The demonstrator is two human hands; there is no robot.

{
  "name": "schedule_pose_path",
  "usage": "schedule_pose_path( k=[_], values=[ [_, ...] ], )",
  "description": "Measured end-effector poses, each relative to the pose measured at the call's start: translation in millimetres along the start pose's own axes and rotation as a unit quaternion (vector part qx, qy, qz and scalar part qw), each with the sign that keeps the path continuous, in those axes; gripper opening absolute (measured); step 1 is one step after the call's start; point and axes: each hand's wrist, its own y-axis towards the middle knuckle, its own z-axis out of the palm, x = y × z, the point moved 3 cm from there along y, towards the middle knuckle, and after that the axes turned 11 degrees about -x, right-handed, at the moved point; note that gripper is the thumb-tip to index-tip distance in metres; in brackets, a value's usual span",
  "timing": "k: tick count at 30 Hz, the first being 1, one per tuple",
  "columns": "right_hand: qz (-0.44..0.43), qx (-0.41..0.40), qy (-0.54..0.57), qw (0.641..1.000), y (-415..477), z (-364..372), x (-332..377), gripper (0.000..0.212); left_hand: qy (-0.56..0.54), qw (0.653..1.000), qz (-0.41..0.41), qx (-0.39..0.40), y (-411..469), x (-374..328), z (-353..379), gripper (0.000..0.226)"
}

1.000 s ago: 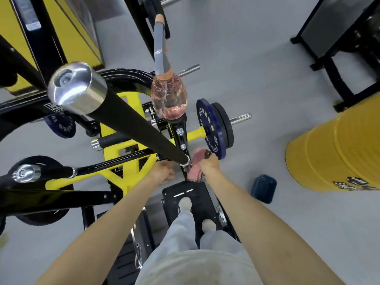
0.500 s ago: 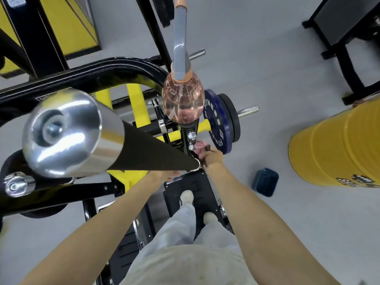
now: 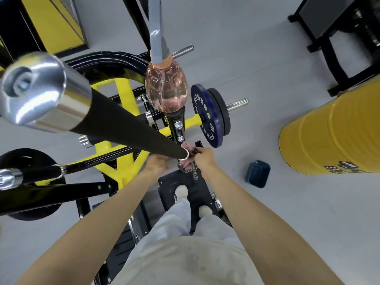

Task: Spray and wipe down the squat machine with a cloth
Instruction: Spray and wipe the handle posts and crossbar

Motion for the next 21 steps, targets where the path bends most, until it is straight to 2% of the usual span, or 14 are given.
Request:
schedule_pose_path(
  k=[5, 8, 9, 11, 13, 14, 17, 19, 21],
  values=[
    [-0.020, 0.048, -0.015, 0.999, -17, -11, 12, 0.033, 0.021, 1.000, -0.004, 0.012, -24, -2, 11, 0.018],
    [-0.016, 0.058, 0.012, 0.998, -33, -21, 22, 0.019, -0.026, 0.999, 0.008, 0.036, -38, -10, 20, 0.035],
    [-0.008, 0.056, 0.017, 0.998, -37, -24, 23, 0.012, -0.083, 0.996, -0.010, 0.042, -44, -11, 22, 0.036],
    [0.010, 0.064, 0.037, 0.997, -43, -29, 22, 0.017, -0.152, 0.987, -0.032, 0.035, -53, -9, 24, 0.034],
    [0.016, 0.082, 0.004, 0.996, -48, -34, 18, 0.023, -0.168, 0.982, -0.053, 0.063, -55, -2, 25, 0.021],
    [0.012, 0.085, -0.028, 0.996, -50, -35, 12, 0.024, -0.141, 0.987, -0.049, 0.063, -56, 4, 23, 0.017],
    [0.019, 0.046, -0.095, 0.994, -60, -35, 0, 0.028, -0.078, 0.997, -0.006, -0.003, -55, 18, 17, 0.011],
    [0.044, 0.047, -0.062, 0.996, -66, -30, -6, 0.029, -0.114, 0.993, 0.019, 0.029, -60, 20, 22, 0.017],
    [0.059, 0.088, -0.016, 0.994, -74, -25, -8, 0.029, -0.124, 0.988, 0.027, 0.087, -66, 24, 26, 0.034]
  ],
)
